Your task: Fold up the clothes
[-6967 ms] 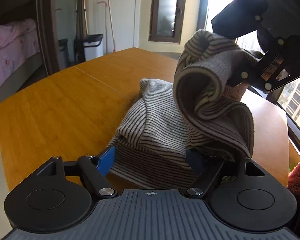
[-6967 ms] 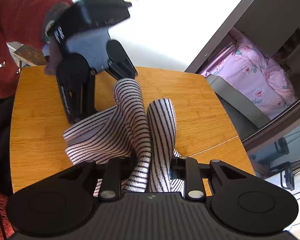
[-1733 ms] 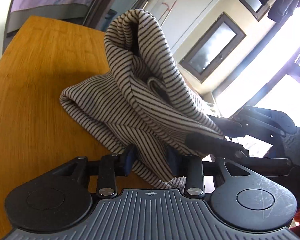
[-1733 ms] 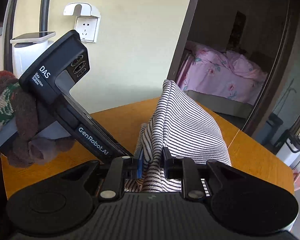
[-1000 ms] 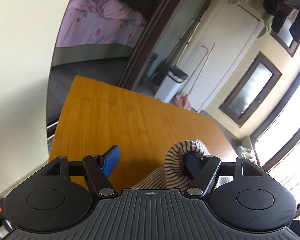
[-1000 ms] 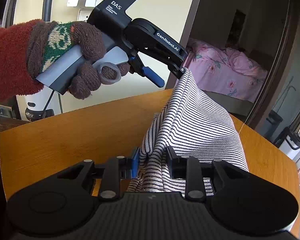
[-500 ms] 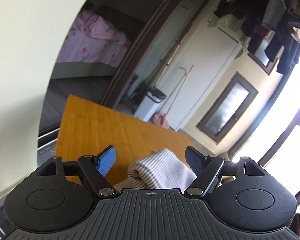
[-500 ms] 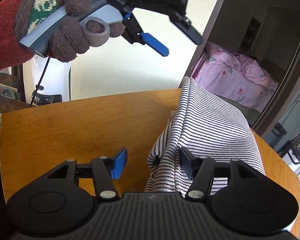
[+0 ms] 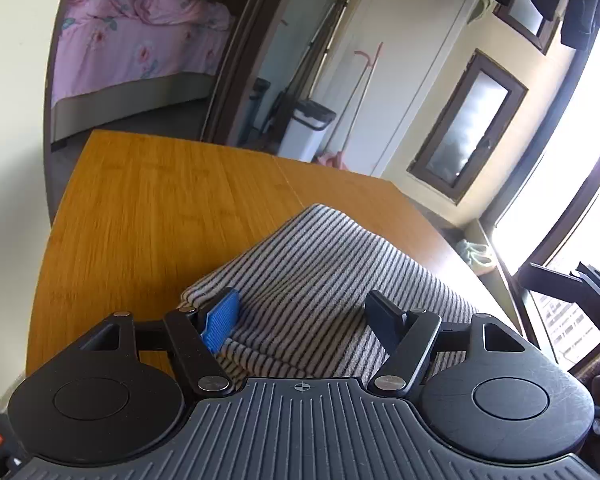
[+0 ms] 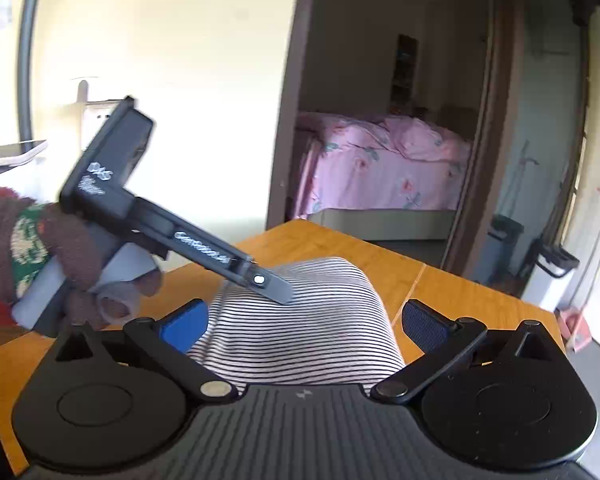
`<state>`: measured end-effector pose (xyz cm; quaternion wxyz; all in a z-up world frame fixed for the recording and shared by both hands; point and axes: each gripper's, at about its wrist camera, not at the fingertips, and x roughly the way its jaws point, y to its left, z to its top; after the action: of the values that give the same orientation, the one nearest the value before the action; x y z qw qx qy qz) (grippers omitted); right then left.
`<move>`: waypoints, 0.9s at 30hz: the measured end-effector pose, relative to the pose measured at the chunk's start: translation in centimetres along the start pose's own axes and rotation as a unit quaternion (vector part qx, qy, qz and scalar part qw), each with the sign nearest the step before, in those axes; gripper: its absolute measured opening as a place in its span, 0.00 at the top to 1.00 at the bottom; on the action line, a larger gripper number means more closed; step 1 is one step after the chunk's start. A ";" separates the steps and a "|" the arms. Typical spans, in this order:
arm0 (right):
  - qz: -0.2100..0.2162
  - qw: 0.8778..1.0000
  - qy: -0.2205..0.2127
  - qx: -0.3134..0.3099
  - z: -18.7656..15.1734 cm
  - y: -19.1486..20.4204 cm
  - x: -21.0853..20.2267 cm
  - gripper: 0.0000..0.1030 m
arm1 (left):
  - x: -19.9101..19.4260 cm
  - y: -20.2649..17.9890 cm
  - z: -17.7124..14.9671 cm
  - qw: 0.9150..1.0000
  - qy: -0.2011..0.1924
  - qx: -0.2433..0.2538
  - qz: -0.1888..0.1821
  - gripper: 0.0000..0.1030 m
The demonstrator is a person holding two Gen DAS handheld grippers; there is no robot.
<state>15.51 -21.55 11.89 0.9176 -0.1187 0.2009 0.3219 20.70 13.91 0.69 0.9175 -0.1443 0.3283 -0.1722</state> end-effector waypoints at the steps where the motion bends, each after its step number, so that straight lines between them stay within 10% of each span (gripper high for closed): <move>1: -0.006 1.000 0.020 0.003 -0.6 -0.3 0.9 0.00 | 0.0 0.0 0.0 1.000 0.000 0.000 0.000 0.27; 27: -0.001 0.996 0.033 0.082 -4.5 -1.8 2.3 0.00 | 0.3 -0.3 -0.2 1.000 0.003 0.011 -0.005 0.21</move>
<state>16.97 -23.24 7.07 0.9172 -0.0543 0.2570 0.2997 20.74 13.53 0.47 0.9173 -0.1354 0.3281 -0.1803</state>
